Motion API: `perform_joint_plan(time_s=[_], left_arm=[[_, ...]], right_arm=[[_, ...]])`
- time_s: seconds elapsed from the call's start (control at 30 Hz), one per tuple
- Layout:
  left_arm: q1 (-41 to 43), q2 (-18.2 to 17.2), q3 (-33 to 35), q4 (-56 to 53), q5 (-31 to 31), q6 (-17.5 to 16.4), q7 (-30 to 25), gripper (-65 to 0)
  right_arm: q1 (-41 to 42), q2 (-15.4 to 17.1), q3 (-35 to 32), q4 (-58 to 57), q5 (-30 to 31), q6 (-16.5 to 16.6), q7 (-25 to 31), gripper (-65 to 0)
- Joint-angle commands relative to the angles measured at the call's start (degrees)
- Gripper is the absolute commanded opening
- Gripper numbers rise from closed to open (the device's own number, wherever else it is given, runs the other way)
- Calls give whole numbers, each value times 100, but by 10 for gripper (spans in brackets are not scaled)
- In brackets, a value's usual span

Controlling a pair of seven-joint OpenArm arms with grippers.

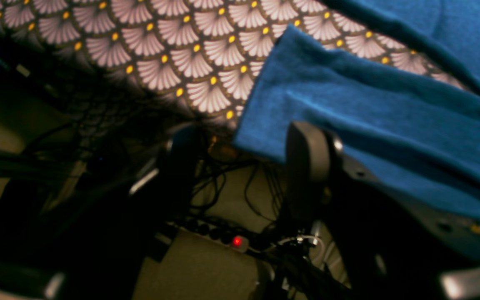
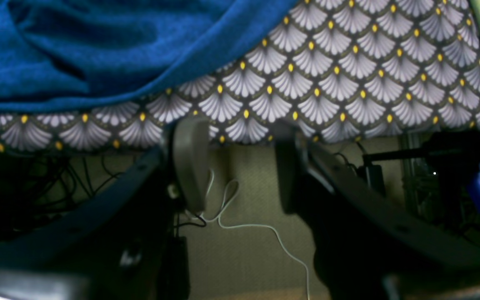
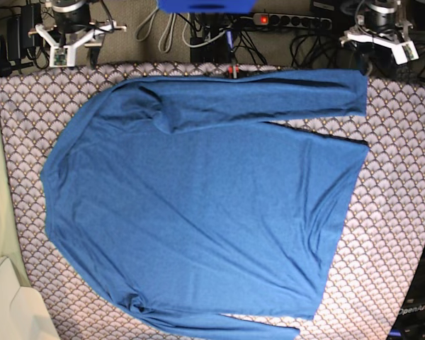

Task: Fold the T-shirt properly
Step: 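Move both grippers down to the shoulder edge of the blue shirt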

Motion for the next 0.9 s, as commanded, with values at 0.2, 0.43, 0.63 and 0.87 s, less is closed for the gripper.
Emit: perform_joint_plan(time_s=[0.2,0.43,0.63,0.87], left_arm=[[-280,-30,-33,-327,-10,5,-132,-314],[-456,-30,20,-363,25,5,-132,-314],[-526,-22,205,-363,-1,5,-132,-314],[-596,-4,284,-468,16,14,-132,-314]], right_arm=[[-64,39,29,82,24,12,140,-375],[-64,39,29,82,15,12,140,-375],[-64,39,29,82,-3,12,140,-375],[-64,48,55,73,-3,12,131,-375]])
